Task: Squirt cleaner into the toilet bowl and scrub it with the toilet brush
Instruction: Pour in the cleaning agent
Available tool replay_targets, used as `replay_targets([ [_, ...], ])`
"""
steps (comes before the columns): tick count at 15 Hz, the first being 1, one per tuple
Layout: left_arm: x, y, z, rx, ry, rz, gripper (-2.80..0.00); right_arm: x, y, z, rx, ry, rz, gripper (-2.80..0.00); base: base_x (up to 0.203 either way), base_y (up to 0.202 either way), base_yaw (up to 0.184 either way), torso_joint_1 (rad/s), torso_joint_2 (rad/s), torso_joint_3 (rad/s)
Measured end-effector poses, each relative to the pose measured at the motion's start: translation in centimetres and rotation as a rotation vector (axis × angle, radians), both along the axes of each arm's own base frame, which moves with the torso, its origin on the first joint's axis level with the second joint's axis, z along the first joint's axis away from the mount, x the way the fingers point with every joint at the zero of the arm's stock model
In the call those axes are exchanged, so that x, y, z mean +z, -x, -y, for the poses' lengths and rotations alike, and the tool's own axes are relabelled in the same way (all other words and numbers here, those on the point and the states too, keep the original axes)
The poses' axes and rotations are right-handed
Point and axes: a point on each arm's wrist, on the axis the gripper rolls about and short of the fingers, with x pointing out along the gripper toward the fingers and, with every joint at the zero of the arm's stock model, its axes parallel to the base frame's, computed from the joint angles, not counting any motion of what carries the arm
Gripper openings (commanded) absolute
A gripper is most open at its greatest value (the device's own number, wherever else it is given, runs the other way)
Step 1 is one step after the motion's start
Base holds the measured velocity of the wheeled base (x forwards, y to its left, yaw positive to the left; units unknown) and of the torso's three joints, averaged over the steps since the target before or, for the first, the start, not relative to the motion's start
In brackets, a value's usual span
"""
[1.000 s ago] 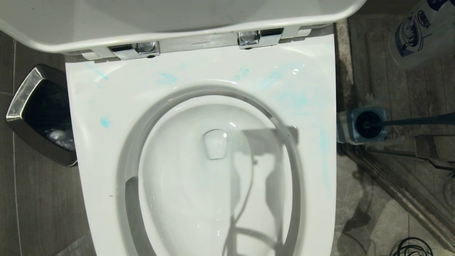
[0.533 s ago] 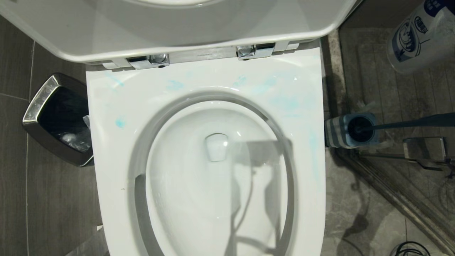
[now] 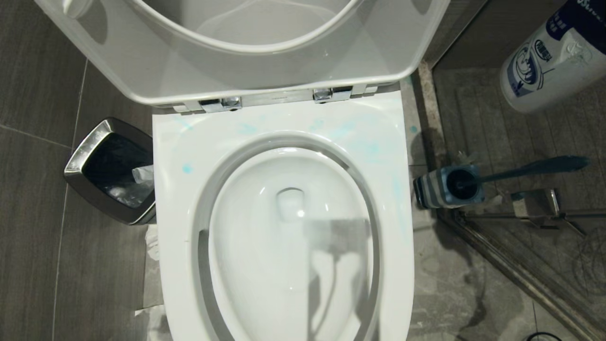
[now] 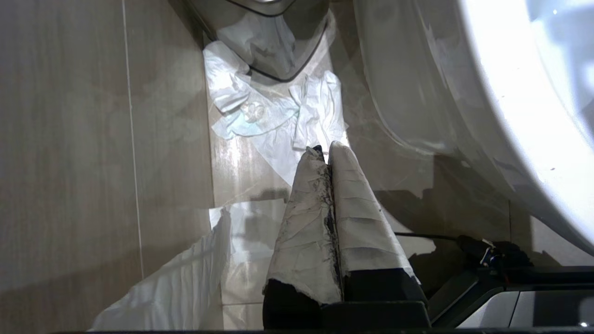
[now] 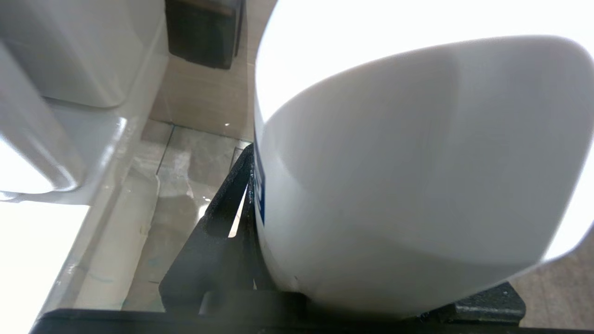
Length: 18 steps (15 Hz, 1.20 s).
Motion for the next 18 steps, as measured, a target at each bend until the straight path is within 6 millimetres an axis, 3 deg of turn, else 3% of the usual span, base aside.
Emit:
replay_targets([
  [11, 0.0, 0.0, 0.0, 0.000, 0.001, 0.000, -2.80, -1.1, -1.0, -2.3, 0.063, 0.065, -0.103, -2.80, 0.000, 0.000, 0.000, 0.005, 0.00, 0.202],
  [18, 0.0, 0.0, 0.0, 0.000, 0.003, -0.001, -2.80, 0.0, -1.1, -7.1, 0.098, 0.183, -0.217, -2.80, 0.000, 0.000, 0.000, 0.000, 0.00, 0.040],
])
